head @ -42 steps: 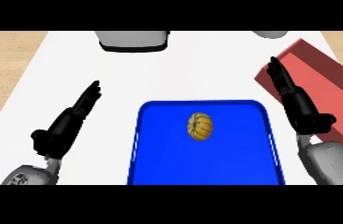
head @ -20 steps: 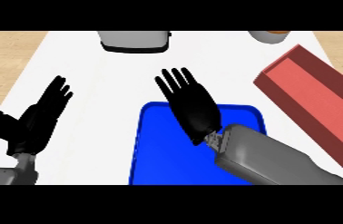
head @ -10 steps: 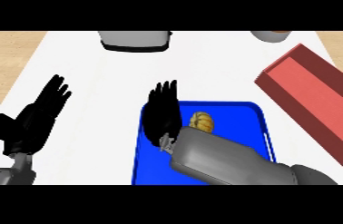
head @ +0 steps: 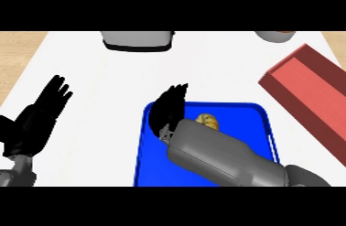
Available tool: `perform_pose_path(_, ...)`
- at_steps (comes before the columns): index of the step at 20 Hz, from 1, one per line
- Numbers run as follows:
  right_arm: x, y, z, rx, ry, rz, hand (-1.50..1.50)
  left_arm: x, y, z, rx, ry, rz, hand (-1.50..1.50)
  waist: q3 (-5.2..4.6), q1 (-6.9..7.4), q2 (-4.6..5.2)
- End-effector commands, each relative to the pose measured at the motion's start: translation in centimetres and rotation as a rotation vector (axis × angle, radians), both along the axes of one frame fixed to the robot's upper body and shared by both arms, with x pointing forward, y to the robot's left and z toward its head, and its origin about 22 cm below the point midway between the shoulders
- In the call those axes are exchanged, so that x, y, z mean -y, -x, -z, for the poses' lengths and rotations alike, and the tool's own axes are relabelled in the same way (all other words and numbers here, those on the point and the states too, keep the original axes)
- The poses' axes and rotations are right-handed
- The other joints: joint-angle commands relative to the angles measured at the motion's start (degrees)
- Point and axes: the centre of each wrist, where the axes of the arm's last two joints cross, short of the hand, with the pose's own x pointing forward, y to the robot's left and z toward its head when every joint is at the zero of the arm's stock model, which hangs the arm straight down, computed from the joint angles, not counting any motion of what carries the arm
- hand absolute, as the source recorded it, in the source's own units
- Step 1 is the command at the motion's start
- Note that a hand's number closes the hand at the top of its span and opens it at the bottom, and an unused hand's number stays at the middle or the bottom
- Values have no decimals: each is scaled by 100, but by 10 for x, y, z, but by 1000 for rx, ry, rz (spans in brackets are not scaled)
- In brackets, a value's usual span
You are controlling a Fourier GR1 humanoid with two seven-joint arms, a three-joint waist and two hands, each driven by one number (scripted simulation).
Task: Pick the squash from the tray and place it in the cardboard box
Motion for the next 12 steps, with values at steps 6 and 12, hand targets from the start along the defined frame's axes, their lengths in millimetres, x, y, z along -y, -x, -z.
perform_pose_path(6, -8, 2, 8, 21, 222, 194, -150, -12, 3, 1, 9, -11, -32, 0, 2, -79, -4)
perform_pose_path(12, -12, 5, 8, 18, 225, 202, -150, -2, -3, -10, 0, 6, -5, 0, 8, -68, 7)
